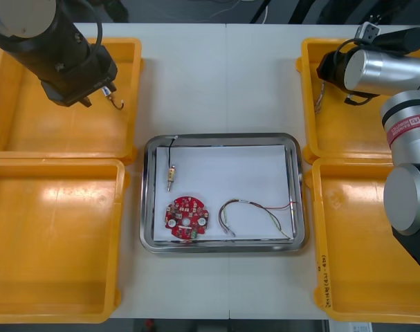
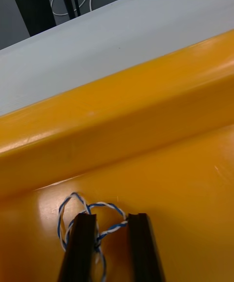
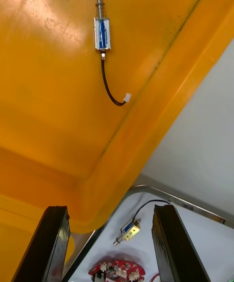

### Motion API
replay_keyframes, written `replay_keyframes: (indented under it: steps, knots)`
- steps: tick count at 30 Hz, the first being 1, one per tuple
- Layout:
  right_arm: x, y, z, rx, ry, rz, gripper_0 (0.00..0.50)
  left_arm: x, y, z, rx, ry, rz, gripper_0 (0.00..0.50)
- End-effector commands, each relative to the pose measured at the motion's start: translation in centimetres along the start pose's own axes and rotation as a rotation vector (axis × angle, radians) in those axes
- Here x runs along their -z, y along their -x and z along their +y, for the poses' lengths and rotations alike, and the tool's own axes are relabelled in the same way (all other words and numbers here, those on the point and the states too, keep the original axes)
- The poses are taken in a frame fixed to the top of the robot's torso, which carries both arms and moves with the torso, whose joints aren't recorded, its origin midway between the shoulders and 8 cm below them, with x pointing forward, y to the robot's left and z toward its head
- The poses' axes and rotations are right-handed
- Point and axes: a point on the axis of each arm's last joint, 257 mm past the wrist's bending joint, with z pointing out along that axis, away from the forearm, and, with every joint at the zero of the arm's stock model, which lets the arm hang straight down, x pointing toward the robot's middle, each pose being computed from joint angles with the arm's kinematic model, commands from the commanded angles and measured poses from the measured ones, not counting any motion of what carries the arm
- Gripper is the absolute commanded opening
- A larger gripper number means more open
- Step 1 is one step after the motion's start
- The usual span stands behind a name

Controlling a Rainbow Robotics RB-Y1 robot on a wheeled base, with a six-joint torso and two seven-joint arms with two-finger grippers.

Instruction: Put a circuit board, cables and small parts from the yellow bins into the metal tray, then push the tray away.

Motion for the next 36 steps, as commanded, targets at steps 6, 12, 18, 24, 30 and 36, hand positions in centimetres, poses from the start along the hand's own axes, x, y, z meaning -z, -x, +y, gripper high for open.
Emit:
replay_keyframes:
  steps: [6, 12, 18, 24, 30, 36]
  knots:
    - [0.1, 0.5, 0.5, 0.04, 0.005, -0.02, 0.0, 1.6, 5.4, -0.3, -0.057, -0.026, -0.081, 0.5]
    - [1.2, 2.0, -0.9, 0.094, -0.032, 0.006, 0.0, 0.7, 6.9, 0.2, -0.102, -0.025, -0.082, 0.5]
    - [3.2, 3.8, -3.1, 0.13, -0.086, 0.065, 0.0, -0.6, 8.3, 0.5, -0.116, -0.047, -0.097, 0.5]
    - [4.6, 4.6, -6.0, 0.157, -0.139, 0.114, 0.0, -2.0, 8.9, 0.0, -0.124, -0.065, -0.119, 0.5]
    - [5.6, 4.3, -8.6, 0.172, -0.185, 0.173, 0.0, -3.7, 8.4, -0.9, -0.141, -0.078, -0.123, 0.5]
    - [5.8, 2.9, -10.9, 0.182, -0.207, 0.185, 0.0, -4.9, 7.4, -1.3, -0.164, -0.074, -0.109, 0.5]
